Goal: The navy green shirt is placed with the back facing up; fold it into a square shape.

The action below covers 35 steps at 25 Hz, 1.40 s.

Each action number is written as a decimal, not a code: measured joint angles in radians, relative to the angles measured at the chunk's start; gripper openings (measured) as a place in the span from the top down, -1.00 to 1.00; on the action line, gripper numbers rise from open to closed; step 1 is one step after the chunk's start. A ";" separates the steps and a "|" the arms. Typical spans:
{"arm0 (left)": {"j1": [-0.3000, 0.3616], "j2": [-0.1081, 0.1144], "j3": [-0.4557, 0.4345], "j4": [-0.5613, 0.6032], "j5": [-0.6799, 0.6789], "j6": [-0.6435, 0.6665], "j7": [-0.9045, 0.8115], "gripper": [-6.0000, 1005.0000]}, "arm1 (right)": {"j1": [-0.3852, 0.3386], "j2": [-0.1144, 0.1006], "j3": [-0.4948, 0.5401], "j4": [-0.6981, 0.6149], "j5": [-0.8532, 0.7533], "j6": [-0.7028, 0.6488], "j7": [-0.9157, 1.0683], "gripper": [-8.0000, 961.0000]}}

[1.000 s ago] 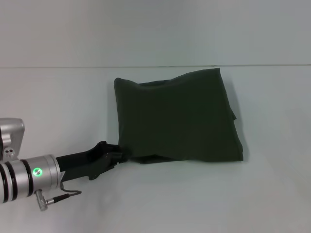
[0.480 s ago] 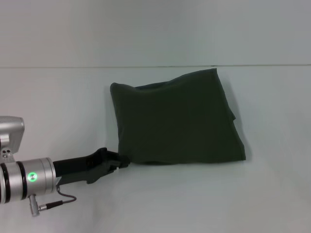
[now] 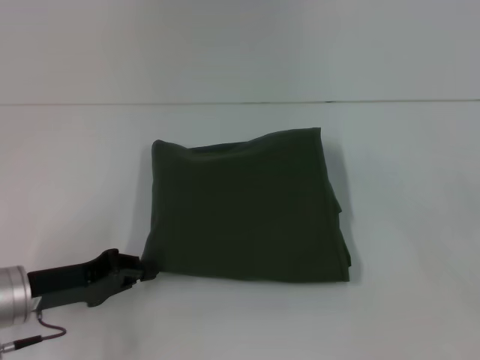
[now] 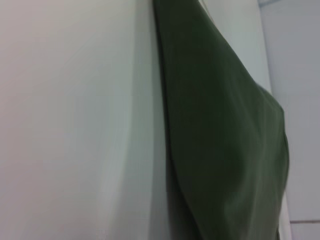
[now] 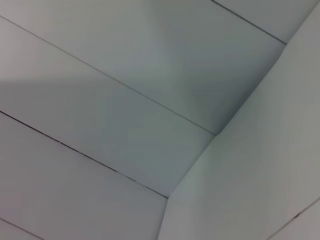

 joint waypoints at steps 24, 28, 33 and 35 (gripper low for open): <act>-0.055 0.026 -0.106 0.140 0.112 0.235 0.574 0.05 | 0.085 -0.022 -0.058 -0.086 -0.269 -0.049 -0.244 -0.87; -0.112 0.033 -0.057 0.142 0.113 0.143 0.633 -0.22 | 0.146 0.014 -0.153 -0.172 -0.383 -0.034 -0.453 -0.87; -0.163 0.036 -0.025 0.188 0.102 0.140 0.674 -0.61 | 0.198 0.103 -0.222 -0.284 -0.489 -0.033 -0.534 -0.87; -0.168 0.026 -0.015 0.202 0.094 0.161 0.677 -0.73 | 0.205 0.121 -0.254 -0.302 -0.499 -0.035 -0.536 -0.87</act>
